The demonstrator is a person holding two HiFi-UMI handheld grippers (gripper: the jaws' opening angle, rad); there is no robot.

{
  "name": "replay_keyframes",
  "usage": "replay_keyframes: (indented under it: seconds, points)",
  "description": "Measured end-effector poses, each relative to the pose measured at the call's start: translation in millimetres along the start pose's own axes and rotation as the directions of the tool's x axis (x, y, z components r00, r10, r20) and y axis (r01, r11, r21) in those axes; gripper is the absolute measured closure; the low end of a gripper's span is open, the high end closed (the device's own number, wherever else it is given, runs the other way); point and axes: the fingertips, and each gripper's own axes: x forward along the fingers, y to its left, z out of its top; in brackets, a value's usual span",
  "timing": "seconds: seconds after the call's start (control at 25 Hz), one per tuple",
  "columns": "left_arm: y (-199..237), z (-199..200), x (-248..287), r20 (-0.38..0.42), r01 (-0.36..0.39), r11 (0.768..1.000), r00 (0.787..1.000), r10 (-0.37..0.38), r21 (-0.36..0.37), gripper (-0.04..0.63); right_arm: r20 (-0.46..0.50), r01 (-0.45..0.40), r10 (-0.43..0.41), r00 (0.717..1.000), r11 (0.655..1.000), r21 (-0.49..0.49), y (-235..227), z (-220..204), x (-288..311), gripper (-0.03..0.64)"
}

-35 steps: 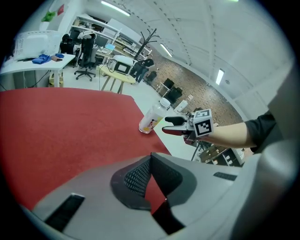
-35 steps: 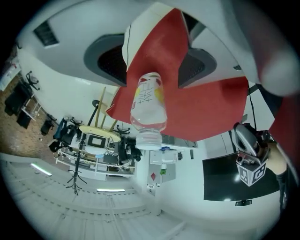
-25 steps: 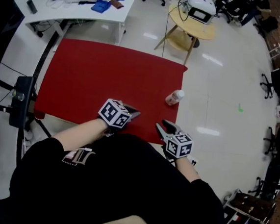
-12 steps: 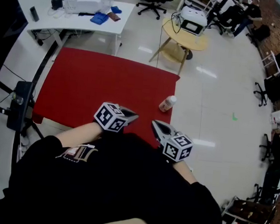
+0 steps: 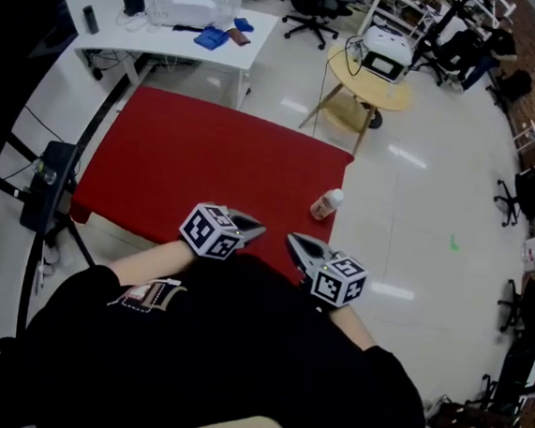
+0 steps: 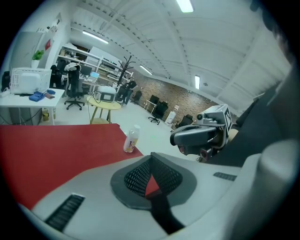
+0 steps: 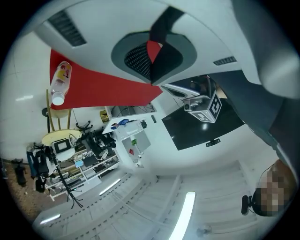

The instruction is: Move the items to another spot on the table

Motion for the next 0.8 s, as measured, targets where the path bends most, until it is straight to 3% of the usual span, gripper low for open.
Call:
replay_keyframes:
  seconds: [0.8]
  points:
    - [-5.5,-6.3,-3.5,-0.017,0.022,0.999,1.0,-0.022,0.023,0.604,0.004,0.002,-0.002,1.0,1.0,0.008,10.1,-5.2,2.0,0.634]
